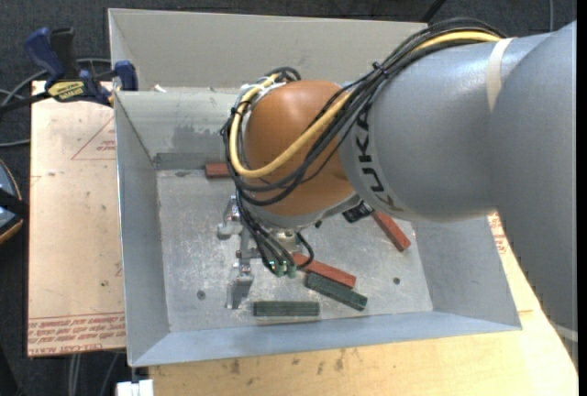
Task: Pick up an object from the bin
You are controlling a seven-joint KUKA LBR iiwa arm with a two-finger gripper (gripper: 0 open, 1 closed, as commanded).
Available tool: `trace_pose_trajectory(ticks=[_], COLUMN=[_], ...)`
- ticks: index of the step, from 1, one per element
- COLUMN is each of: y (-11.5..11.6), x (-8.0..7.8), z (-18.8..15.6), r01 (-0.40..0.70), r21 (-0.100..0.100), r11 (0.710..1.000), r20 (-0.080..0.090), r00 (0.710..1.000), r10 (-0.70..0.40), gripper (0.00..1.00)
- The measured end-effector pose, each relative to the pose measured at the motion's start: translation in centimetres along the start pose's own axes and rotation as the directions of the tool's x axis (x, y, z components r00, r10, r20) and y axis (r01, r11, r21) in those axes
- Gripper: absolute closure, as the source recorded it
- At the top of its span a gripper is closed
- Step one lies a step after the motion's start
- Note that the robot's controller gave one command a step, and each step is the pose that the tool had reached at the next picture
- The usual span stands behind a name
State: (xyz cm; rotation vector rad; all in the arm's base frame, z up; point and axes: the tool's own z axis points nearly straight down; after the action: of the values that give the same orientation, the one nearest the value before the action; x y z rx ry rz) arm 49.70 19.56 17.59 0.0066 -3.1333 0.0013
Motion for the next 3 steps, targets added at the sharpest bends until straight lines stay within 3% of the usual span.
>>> trace_pose_trajectory(ticks=[1,3], y=[-0.1,-3.1], x=[-0.2,-2.7], z=[-0.4,10.5], r01=[-0.004,0.018], r21=[-0.002,-0.006], r11=[1.000,1.000], r20=[0.008,0.015], r00=[1.000,1.000], r10=[0.004,-0.018], gripper=[0.00,0.00])
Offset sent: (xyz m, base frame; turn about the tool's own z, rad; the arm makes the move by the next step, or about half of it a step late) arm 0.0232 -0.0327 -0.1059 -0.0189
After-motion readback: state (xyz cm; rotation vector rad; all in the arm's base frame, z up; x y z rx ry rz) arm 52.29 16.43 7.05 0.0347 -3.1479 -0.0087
